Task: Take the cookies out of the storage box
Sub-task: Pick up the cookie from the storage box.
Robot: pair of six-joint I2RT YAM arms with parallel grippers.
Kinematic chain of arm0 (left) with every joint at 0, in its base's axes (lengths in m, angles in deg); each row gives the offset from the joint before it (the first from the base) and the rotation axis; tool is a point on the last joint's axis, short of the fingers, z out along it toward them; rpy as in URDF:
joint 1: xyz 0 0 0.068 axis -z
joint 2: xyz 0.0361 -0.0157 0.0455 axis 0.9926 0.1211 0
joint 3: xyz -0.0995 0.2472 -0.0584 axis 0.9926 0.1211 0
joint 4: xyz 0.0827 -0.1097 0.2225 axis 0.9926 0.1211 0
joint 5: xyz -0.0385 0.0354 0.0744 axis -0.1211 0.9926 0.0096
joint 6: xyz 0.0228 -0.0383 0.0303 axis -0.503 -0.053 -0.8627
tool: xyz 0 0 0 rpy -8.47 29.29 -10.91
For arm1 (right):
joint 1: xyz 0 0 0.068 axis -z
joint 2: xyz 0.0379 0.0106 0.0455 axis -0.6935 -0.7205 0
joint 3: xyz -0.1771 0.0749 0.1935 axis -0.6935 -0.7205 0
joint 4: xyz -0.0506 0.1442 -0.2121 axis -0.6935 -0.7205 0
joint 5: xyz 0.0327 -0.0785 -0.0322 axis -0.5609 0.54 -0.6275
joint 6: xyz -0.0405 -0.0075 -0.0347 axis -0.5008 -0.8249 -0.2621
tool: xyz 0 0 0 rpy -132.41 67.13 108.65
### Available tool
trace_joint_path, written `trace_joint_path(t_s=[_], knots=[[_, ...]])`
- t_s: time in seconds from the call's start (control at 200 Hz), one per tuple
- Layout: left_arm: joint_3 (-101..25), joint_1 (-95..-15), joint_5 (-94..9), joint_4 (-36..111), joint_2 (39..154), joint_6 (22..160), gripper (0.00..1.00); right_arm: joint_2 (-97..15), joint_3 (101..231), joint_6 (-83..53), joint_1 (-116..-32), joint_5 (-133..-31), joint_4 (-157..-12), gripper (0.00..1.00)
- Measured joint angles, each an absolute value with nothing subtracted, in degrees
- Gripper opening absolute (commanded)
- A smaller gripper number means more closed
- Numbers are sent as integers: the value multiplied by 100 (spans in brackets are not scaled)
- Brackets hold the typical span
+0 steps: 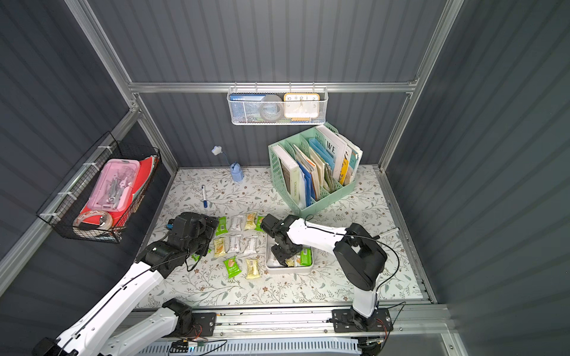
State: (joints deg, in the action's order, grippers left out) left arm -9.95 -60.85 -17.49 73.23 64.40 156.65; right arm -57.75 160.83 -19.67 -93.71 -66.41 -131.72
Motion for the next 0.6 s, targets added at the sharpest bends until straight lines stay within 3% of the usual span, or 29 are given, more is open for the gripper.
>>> trace_joint_path(t_s=[0.6], knots=[[-813,-6085,-1620,7452,5933,15845,90,-5928,16088,-1928,-9373,-6558,-13143,46]])
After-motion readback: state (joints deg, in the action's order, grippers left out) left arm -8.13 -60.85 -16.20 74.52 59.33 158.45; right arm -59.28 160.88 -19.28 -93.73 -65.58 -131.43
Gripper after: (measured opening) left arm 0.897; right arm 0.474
